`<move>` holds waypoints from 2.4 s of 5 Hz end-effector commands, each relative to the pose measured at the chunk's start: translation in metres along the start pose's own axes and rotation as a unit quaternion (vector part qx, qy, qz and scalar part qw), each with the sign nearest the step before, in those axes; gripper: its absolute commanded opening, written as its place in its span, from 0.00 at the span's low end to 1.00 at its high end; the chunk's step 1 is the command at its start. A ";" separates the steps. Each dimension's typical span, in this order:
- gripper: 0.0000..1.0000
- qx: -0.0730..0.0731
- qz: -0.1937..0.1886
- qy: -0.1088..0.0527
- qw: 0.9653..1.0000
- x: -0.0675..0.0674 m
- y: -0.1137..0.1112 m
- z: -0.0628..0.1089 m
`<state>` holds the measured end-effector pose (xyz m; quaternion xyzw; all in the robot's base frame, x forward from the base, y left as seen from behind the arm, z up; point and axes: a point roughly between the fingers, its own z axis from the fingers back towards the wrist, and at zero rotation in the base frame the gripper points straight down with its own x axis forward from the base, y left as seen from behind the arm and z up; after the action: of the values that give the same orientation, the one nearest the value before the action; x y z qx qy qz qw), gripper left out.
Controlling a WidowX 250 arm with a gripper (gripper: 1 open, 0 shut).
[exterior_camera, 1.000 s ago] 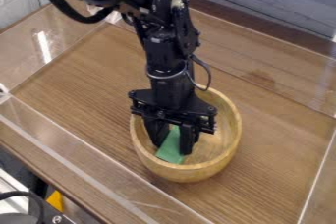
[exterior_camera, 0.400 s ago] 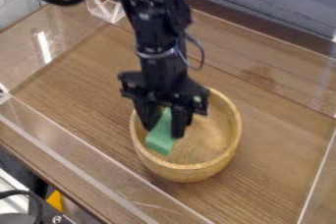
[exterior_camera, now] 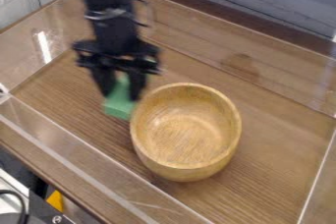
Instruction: Remove the green block from inside the brown bowl and put it on the table
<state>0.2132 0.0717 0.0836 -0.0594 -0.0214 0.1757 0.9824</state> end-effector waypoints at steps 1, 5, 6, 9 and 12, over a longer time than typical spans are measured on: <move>0.00 0.003 0.000 -0.036 0.999 0.017 0.024 0.008; 0.00 0.027 0.002 -0.050 0.998 0.020 0.019 -0.009; 0.00 0.033 0.002 -0.052 0.998 0.020 0.017 -0.011; 0.00 0.048 0.009 -0.056 0.997 0.020 0.013 -0.013; 0.00 0.058 0.018 -0.060 0.996 0.019 0.012 -0.009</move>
<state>0.2226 0.0886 0.0636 0.0026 -0.0471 0.2047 0.9777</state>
